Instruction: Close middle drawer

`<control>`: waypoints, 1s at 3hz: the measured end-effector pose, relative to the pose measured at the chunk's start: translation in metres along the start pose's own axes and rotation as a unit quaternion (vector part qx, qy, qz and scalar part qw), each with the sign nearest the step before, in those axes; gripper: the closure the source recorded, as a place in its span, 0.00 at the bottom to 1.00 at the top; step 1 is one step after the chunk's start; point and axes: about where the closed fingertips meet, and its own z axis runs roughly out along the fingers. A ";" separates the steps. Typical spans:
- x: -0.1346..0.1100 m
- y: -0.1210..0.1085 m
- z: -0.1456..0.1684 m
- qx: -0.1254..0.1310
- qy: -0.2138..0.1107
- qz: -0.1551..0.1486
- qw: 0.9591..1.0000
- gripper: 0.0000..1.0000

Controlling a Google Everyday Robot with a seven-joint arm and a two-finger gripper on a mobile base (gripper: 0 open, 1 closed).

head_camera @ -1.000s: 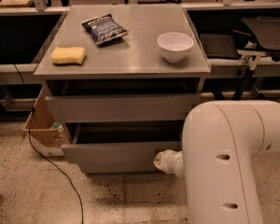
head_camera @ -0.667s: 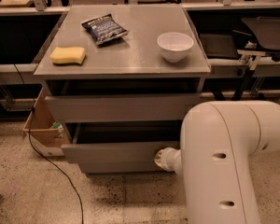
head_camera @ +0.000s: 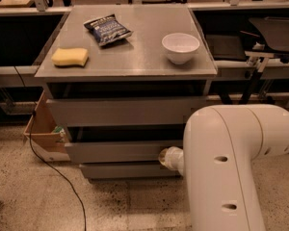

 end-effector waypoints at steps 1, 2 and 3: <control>-0.003 -0.010 0.005 0.009 -0.005 0.000 1.000 1.00; -0.008 -0.018 0.011 0.015 -0.012 -0.001 1.000 1.00; -0.004 -0.009 0.011 0.002 -0.014 0.006 1.000 1.00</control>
Offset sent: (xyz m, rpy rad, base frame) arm 0.0346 0.0088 0.0080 0.0332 -0.0512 0.0012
